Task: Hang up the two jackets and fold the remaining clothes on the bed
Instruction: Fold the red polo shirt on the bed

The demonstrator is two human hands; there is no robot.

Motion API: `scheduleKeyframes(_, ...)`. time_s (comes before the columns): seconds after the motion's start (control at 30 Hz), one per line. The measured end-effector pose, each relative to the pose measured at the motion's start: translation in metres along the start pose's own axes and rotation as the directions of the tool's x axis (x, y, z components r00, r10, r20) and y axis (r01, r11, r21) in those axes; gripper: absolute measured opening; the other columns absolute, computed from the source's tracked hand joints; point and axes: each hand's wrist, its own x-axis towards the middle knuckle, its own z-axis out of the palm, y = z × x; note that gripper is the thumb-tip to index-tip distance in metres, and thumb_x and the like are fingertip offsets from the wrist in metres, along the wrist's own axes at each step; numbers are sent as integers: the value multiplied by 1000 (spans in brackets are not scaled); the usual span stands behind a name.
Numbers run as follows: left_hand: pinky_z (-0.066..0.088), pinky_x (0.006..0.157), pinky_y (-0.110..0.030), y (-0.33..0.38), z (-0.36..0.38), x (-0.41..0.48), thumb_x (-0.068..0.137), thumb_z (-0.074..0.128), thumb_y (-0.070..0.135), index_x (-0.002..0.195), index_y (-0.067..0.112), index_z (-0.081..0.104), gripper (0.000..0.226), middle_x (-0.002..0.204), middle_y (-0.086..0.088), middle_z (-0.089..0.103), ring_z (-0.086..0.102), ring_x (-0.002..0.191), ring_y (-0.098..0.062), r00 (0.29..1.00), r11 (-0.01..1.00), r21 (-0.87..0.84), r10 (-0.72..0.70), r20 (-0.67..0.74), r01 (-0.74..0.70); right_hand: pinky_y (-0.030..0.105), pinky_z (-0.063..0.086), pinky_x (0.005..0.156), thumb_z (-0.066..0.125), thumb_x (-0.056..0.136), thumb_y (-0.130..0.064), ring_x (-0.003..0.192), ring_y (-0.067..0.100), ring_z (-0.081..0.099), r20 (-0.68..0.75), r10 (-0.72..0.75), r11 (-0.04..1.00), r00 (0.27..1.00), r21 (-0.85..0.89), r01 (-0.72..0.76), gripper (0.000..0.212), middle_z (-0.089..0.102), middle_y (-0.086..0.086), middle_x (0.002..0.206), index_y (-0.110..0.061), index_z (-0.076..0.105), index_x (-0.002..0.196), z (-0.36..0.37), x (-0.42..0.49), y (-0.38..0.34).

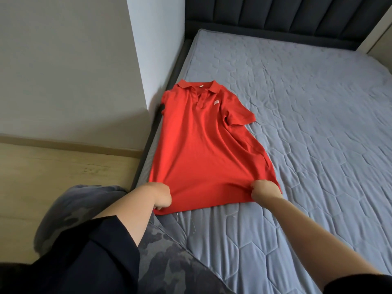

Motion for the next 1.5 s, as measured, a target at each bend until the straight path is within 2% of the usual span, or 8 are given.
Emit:
scheduleKeyframes(0.2, 41, 87, -33, -6, -3, 21, 90, 44, 20, 113, 14, 58, 27, 121, -6, 52, 48, 112, -25, 875, 992, -53, 74, -479, -113, 39, 44, 68, 53, 81, -14, 86, 36, 58, -492, -151, 933, 857, 215, 288, 15, 62, 16, 86, -1, 62, 81, -6, 8, -41)
scheduleKeyframes(0.37, 8, 116, -43, -7, 1, 43, 94, 39, 25, 150, 26, 16, 60, 159, -3, 5, 1, 145, -22, 914, 993, 51, 117, -389, -105, 41, 12, 115, 43, 93, -33, 142, 24, 18, -180, -253, 946, 951, 160, 282, 58, 24, 8, 154, -15, 30, 146, 3, 31, -88)
scheduleKeyframes(0.73, 2, 116, -45, -4, -36, 110, 99, 32, 35, 151, 27, 11, 56, 159, -6, 2, -7, 146, -26, 839, 990, -80, 52, -542, -113, 34, 36, 99, 55, 88, -15, 113, 28, 48, -448, -74, 822, 891, 479, 309, 43, 53, 14, 124, -2, 49, 129, -25, 95, -89)
scheduleKeyframes(0.83, 4, 116, -43, -3, -54, 130, 99, 35, 35, 151, 27, 12, 58, 159, -7, 1, -5, 146, -26, 853, 976, -126, 87, -514, -176, 26, 38, 93, 55, 91, -18, 103, 25, 54, -366, 277, 575, 889, 804, 151, 46, 54, 15, 121, -1, 44, 132, -53, 135, -82)
scheduleKeyframes(1.0, 4, 116, -43, 2, -81, 164, 98, 36, 36, 151, 26, 12, 59, 159, -7, 0, -5, 146, -25, 843, 950, -211, 87, -531, -232, 33, 50, 69, 51, 95, -39, 101, 35, 60, 318, 342, -435, 884, 888, -151, 60, 45, 15, 111, -7, 30, 141, -90, 204, -72)
scheduleKeyframes(1.1, 2, 116, -42, 6, -92, 182, 98, 37, 36, 151, 27, 10, 60, 159, -5, -3, -7, 146, -24, 845, 932, -257, 85, -529, -255, 34, 47, 83, 56, 92, -37, 106, 27, 57, 438, 331, -537, 836, 816, -214, 55, 44, 12, 111, -16, 34, 137, -93, 232, -64)
scheduleKeyframes(1.23, 0, 116, -42, 8, -97, 198, 96, 39, 37, 151, 29, 8, 64, 159, -4, -6, -9, 146, -23, 868, 924, -276, 104, -486, -265, 29, 46, 72, 52, 94, -11, 64, 15, 54, 477, 386, -354, 790, 867, -350, 7, 51, 5, 82, -15, 51, 89, -111, 252, -44)
scheduleKeyframes(1.5, -1, 116, -39, 4, -99, 208, 96, 39, 38, 150, 35, 5, 64, 159, 1, -8, -11, 145, -17, 901, 922, -294, 112, -420, -251, 36, 28, 103, 45, 90, -8, 128, 31, 37, -250, 868, 365, 429, 906, -212, 44, 39, 16, 138, -5, 39, 133, -154, 272, 18)
